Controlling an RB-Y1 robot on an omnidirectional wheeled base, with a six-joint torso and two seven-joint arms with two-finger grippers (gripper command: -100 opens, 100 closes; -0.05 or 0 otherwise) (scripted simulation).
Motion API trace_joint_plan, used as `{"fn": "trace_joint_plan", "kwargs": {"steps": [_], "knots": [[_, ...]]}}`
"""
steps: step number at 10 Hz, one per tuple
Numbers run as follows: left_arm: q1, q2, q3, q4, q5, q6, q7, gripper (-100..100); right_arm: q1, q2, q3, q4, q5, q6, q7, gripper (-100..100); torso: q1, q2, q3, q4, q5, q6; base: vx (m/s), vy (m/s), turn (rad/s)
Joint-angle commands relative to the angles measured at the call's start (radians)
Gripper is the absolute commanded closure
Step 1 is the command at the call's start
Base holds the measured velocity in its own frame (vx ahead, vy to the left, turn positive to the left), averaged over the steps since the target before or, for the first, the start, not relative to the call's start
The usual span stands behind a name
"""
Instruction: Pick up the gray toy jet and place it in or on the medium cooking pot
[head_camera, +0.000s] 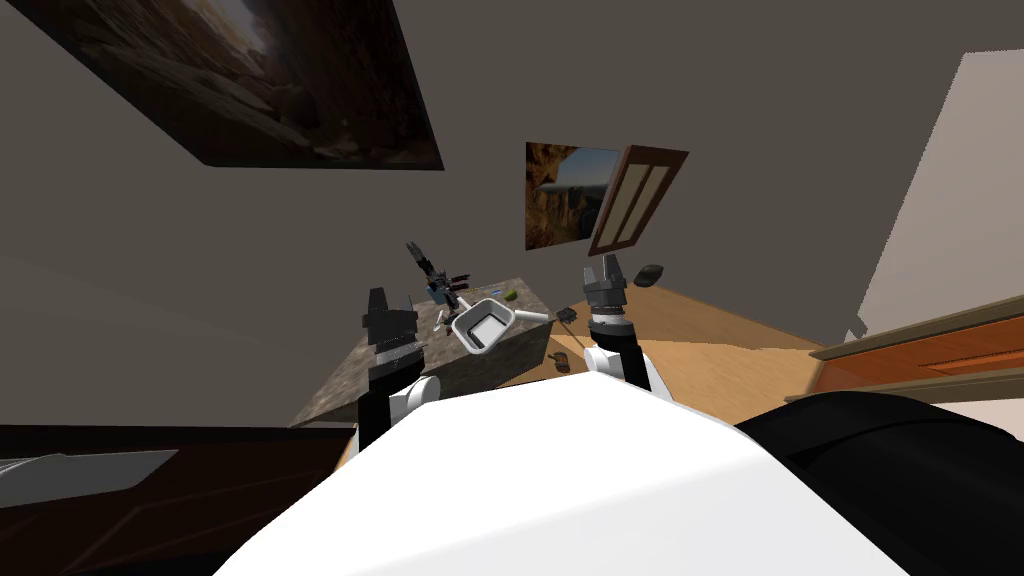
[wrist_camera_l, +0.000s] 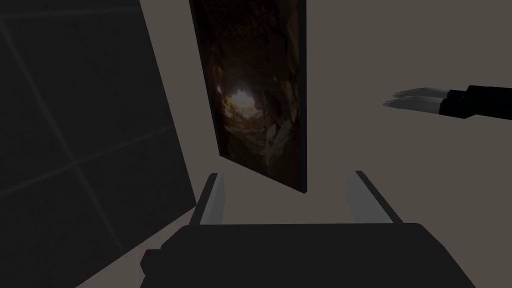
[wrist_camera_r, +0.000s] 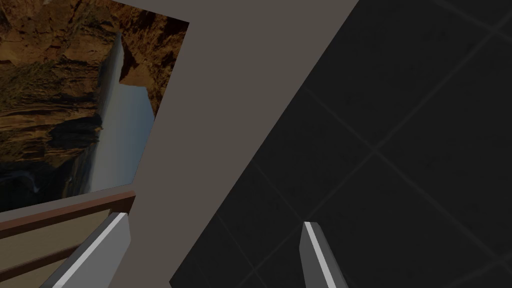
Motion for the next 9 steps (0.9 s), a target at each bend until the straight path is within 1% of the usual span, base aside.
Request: {"fn": "trace_joint_plan", "kwargs": {"steps": [1,3,5,9], "knots": [[-0.006,0.043,0.009,0.009,0.001,0.018,0.009,-100,0.0,0.0,0.0,0.0,0.0,0.0,0.0,0,0.0,0.0,0.0,0.0,0.0,0.0,-0.02,0.01,0.023],[-0.015,0.083,0.021,0.023,0.001,0.045,0.021,-100,0.0,0.0,0.0,0.0,0.0,0.0,0.0,0,0.002,0.002,0.001,0.0,0.0,0.0,-0.043,0.025,0.017],[-0.029,0.118,0.037,0.042,0.003,0.083,0.038,-100,0.0,0.0,0.0,0.0,0.0,0.0,0.0,0,0.003,0.003,0.002,0.001,0.001,0.0,-0.06,0.043,0.011],[-0.07,0.177,0.073,0.098,0.007,0.186,0.083,-100,0.0,0.0,0.0,0.0,0.0,0.0,0.0,0,0.004,0.005,0.003,0.001,0.001,0.0,-0.078,0.058,-0.01]]}}
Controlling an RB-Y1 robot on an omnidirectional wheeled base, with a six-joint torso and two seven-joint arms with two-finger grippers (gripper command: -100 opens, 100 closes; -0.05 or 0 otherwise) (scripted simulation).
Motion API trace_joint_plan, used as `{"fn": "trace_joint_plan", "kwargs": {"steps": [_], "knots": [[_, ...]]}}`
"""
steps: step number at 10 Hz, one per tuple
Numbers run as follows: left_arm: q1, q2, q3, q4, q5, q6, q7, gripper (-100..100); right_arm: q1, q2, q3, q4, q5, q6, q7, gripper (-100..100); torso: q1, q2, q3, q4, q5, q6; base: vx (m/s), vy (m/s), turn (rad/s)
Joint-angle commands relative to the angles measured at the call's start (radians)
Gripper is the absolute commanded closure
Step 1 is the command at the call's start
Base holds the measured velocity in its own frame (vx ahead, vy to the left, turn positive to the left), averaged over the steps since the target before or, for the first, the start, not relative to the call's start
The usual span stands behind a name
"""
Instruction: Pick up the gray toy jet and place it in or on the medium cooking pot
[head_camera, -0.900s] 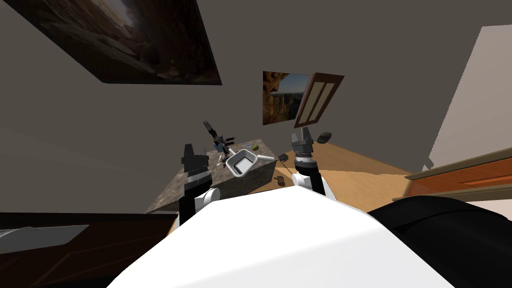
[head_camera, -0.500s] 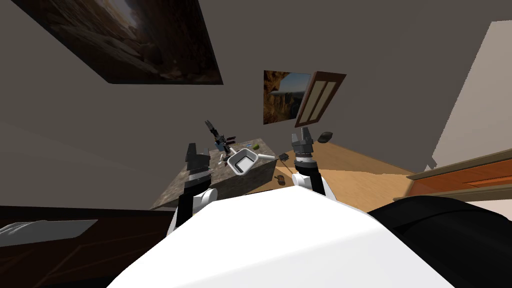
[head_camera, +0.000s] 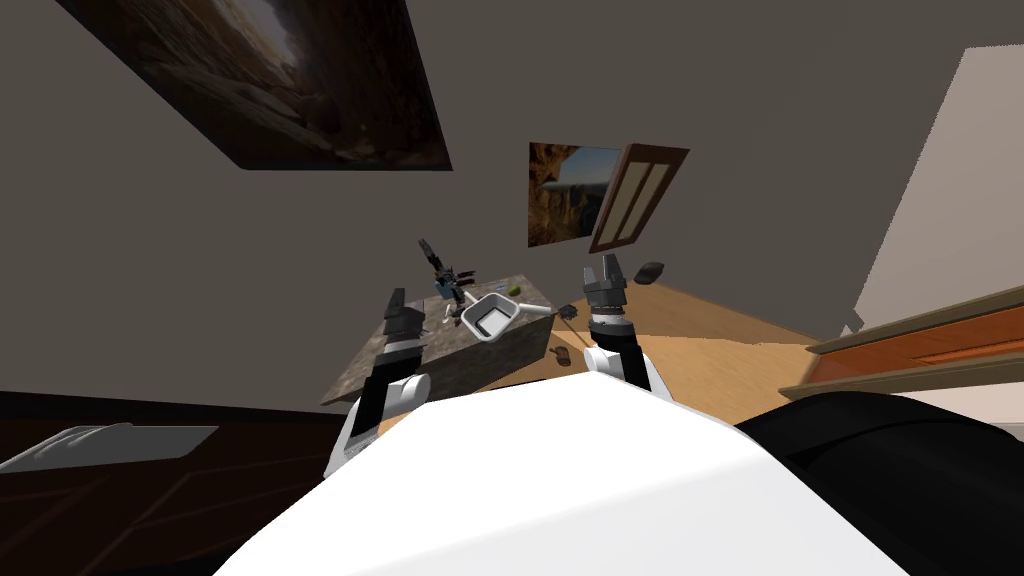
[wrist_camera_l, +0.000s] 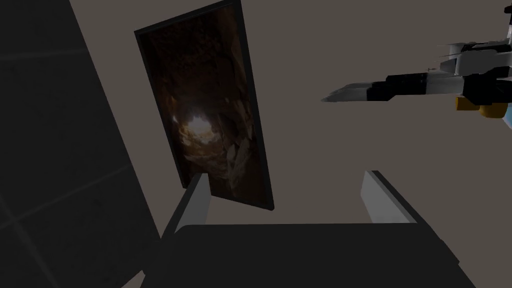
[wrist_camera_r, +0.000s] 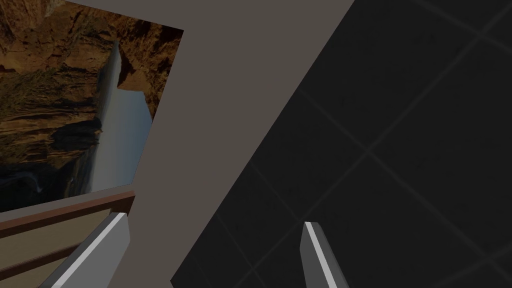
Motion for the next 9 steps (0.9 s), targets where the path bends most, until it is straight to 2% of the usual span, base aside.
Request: {"fn": "trace_joint_plan", "kwargs": {"steps": [1,3,4,6,9], "knots": [[-0.004,0.008,0.005,0.006,0.001,0.028,0.009,-100,0.0,0.0,0.0,0.0,0.0,0.0,0.0,0,0.0,0.0,0.0,0.0,0.0,0.0,-0.042,0.047,-0.016],[-0.031,0.032,0.023,0.041,0.004,0.093,0.035,-100,0.0,0.0,0.0,0.0,0.0,0.0,0.0,0,-0.002,-0.002,-0.001,-0.001,0.0,0.0,-0.042,0.05,-0.038],[-0.031,0.032,0.023,0.041,0.004,0.098,0.035,-100,0.0,0.0,0.0,0.0,0.0,0.0,0.0,0,-0.001,-0.002,-0.001,0.0,0.0,0.0,-0.044,0.052,-0.021],[-0.062,0.052,0.039,0.081,0.008,0.168,0.063,-100,0.0,0.0,0.0,0.0,0.0,0.0,0.0,0,-0.001,-0.002,-0.001,-0.001,0.0,0.0,-0.05,0.059,-0.063],[-0.079,0.062,0.045,0.103,0.011,0.22,0.078,-100,0.0,0.0,0.0,0.0,0.0,0.0,0.0,0,0.0,-0.002,-0.001,0.0,0.0,0.0,-0.04,0.056,-0.045]]}}
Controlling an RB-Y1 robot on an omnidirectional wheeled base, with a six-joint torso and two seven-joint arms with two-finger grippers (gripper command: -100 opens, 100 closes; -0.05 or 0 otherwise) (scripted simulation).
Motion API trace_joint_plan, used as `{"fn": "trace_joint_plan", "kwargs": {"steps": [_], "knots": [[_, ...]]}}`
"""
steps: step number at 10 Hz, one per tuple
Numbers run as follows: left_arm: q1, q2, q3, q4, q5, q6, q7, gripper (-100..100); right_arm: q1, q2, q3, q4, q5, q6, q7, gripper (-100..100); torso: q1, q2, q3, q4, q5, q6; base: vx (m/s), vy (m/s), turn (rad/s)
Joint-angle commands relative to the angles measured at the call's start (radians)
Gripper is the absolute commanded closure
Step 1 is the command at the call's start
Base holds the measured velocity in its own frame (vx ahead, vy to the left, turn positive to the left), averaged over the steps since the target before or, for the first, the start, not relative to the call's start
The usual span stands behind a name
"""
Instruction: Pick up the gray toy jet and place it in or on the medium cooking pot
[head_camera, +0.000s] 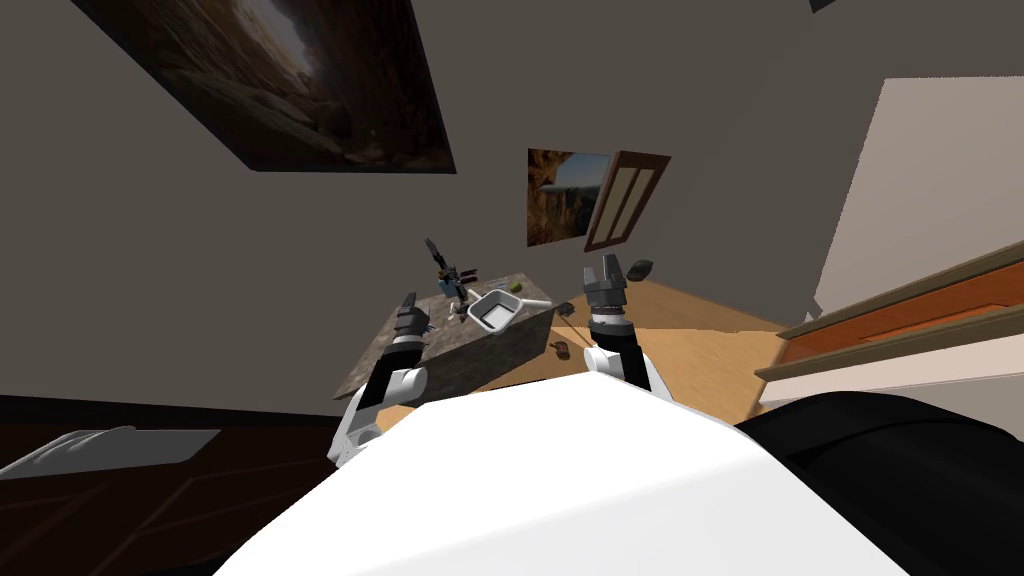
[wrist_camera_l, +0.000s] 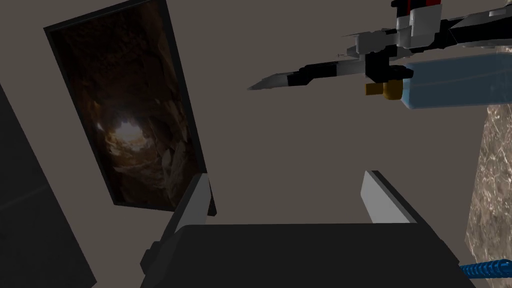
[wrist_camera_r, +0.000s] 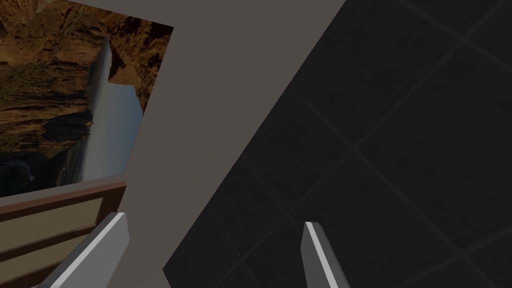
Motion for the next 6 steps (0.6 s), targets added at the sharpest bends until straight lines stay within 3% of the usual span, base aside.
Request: {"fn": "trace_joint_plan", "kwargs": {"steps": [1,6], "knots": [[-0.02,0.01,0.006,0.025,0.002,0.05,0.016,-100,0.0,0.0,0.0,0.0,0.0,0.0,0.0,0,0.0,0.0,0.0,0.0,0.0,0.0,-0.035,0.051,-0.087],[-0.058,0.03,0.015,0.072,0.008,0.149,0.045,-100,0.0,0.0,0.0,0.0,0.0,0.0,0.0,0,0.001,0.0,0.0,0.0,0.0,0.0,-0.038,0.051,-0.067]]}}
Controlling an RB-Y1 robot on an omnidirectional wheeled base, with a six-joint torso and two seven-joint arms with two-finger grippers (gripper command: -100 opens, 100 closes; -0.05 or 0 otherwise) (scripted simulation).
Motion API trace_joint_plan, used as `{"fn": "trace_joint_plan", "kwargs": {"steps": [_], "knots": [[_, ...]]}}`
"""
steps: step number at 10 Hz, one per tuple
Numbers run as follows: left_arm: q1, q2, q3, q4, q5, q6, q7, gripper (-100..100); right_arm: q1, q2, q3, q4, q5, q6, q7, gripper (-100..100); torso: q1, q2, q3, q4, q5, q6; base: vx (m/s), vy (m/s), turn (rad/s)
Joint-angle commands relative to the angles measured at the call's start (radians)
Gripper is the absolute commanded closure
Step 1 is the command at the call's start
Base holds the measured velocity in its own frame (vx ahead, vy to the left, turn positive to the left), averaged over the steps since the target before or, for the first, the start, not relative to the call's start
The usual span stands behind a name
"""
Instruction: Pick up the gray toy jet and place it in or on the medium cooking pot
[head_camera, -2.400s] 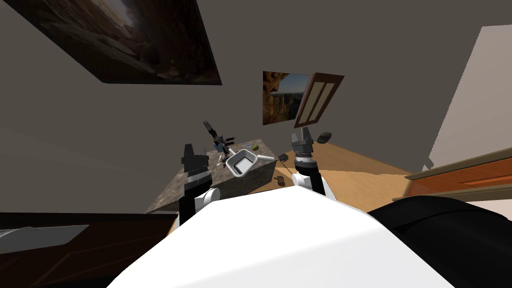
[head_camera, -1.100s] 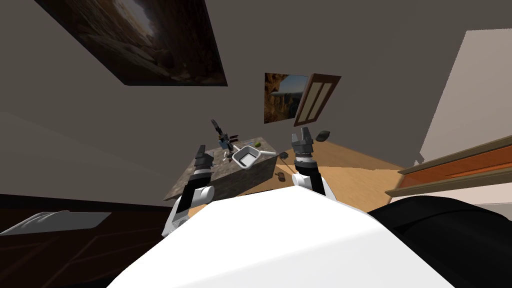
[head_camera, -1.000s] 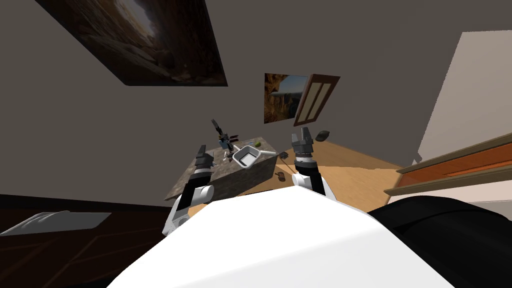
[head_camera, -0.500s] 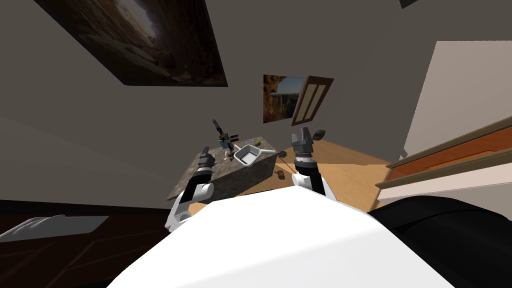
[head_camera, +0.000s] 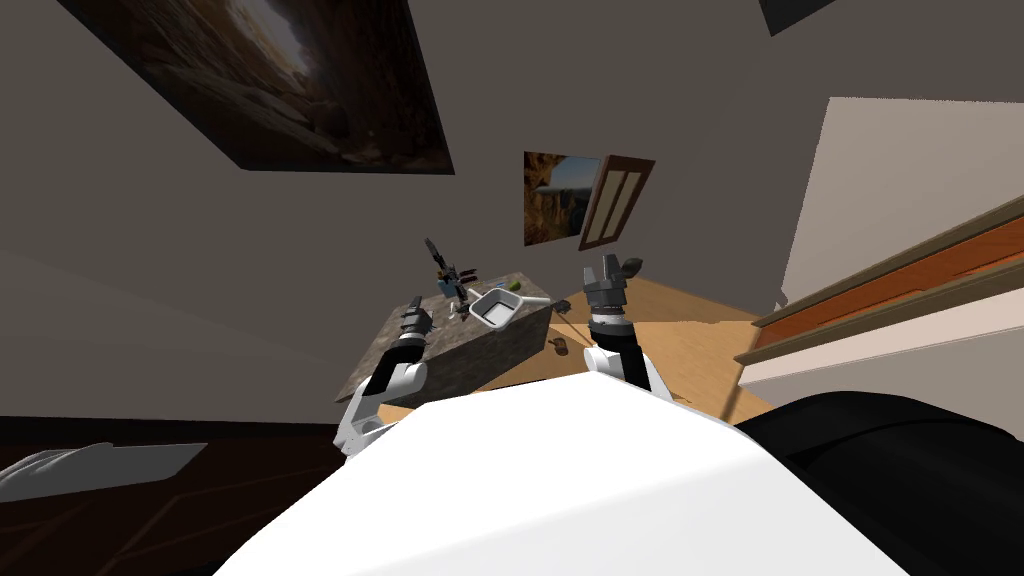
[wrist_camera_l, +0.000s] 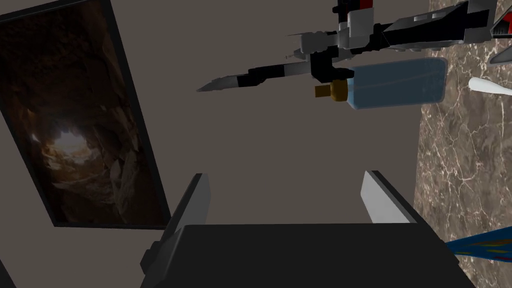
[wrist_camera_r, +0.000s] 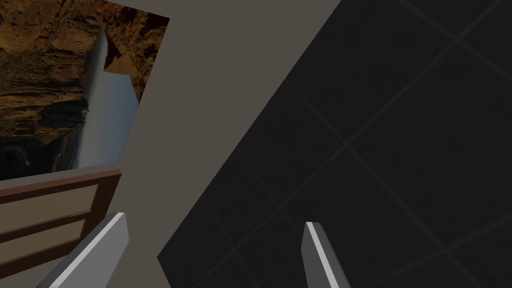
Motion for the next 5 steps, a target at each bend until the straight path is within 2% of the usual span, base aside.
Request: {"fn": "trace_joint_plan", "kwargs": {"steps": [1,2,4,5], "knots": [[-0.025,0.013,0.004,0.03,0.004,0.05,0.018,-100,0.0,0.0,0.0,0.0,0.0,0.0,0.0,0,0.0,0.0,0.0,0.0,0.0,0.0,-0.032,0.049,-0.098],[-0.025,0.013,0.004,0.03,0.004,0.06,0.018,-100,0.0,0.0,0.0,0.0,0.0,0.0,0.0,0,0.0,0.0,0.0,0.0,0.0,0.001,-0.025,0.049,-0.056],[-0.067,0.037,0.008,0.08,0.01,0.132,0.046,-100,0.0,0.0,0.0,0.0,0.0,0.0,0.0,0,0.0,-0.001,0.0,0.0,0.0,0.001,-0.035,0.075,-0.162],[-0.067,0.037,0.008,0.08,0.01,0.159,0.046,-100,0.0,0.0,0.0,0.0,0.0,0.0,0.0,0,0.002,0.0,0.0,0.0,0.0,0.0,-0.034,0.078,-0.076]]}}
